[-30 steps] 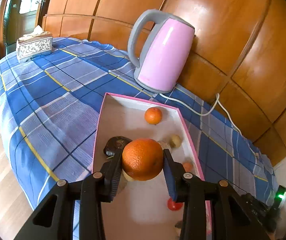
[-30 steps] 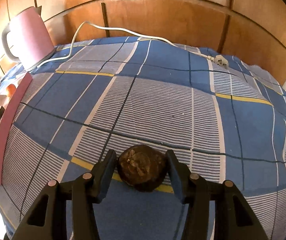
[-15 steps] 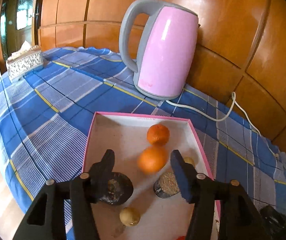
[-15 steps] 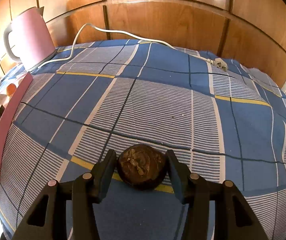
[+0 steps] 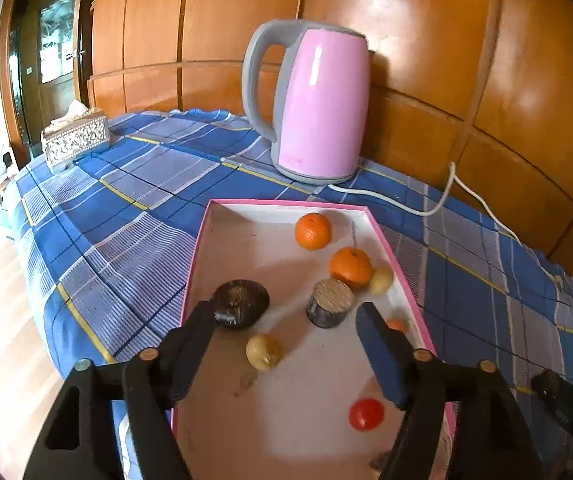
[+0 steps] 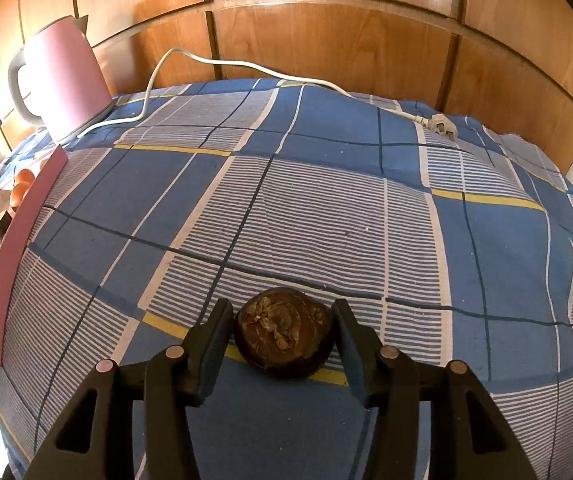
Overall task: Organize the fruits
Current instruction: 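Lower the orange into the white tray and open the left tool, then lift the dark round fruit with the right tool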
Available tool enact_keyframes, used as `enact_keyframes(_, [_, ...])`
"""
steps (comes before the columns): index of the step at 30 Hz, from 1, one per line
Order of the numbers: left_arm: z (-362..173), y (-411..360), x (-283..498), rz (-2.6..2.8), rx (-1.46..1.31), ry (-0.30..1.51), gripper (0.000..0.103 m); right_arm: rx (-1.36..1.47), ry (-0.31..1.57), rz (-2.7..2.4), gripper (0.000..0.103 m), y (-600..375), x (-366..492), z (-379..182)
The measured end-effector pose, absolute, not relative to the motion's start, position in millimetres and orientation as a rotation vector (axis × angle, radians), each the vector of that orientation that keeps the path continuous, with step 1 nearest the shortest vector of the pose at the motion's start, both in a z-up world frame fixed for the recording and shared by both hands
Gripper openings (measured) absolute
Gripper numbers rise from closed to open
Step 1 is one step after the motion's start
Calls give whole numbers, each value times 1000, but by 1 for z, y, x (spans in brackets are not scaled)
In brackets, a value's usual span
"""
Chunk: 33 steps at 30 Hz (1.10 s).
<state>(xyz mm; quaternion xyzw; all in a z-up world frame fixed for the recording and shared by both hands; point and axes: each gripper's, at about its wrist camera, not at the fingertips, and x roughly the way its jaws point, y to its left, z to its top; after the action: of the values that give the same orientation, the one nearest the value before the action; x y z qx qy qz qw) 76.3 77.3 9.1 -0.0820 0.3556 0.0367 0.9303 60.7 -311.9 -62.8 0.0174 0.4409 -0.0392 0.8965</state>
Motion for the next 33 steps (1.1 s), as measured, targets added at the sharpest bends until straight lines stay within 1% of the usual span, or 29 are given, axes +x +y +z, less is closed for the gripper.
enact_keyframes(11, [16,63,51,44,-151,718,80,52,912,-95,51,-313,56,-61])
enact_keyframes(15, [16,60,46,36,-148,722,81,62,910,-101,51,-314,53,-61])
enact_keyframes(16, [15,59,44,34,-147,723,81,64,909,-102,51,-314,53,-61])
enact_keyframes(17, [15,59,43,34,-146,724,81,65,909,-103,48,-314,52,-61])
enact_keyframes(22, [13,59,37,40,-144,731,84,69,907,-113,48,-315,51,-60])
enact_keyframes(33, [6,68,30,65,-145,745,86,106,906,-70,48,-310,44,-54])
